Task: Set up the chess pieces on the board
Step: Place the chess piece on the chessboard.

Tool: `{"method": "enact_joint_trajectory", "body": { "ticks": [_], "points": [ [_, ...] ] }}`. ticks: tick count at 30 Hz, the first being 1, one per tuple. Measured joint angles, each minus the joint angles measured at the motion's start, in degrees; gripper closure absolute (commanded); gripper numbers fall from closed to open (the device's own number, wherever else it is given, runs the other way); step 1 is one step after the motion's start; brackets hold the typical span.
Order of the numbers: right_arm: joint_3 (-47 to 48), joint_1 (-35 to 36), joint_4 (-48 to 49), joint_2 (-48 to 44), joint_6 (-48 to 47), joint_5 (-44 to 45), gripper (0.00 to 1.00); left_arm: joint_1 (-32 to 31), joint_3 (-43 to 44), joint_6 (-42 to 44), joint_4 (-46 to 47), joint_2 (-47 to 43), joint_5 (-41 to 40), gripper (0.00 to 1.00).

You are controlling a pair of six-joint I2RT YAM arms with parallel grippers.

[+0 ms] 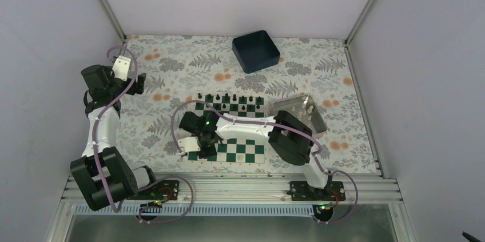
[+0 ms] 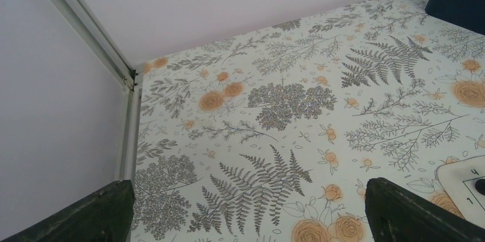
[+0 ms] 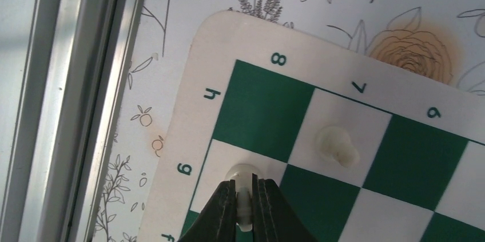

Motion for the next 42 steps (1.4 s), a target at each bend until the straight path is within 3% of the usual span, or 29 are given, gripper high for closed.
{"method": "enact_joint_trajectory", "body": {
  "ticks": [42],
  "points": [
    [2.12, -0.39, -3.63, 0.46, -0.39, -0.81, 0.91, 0.02, -0.07, 0.02, 0.04, 0.2, -0.02, 0.0]
  ]
}}
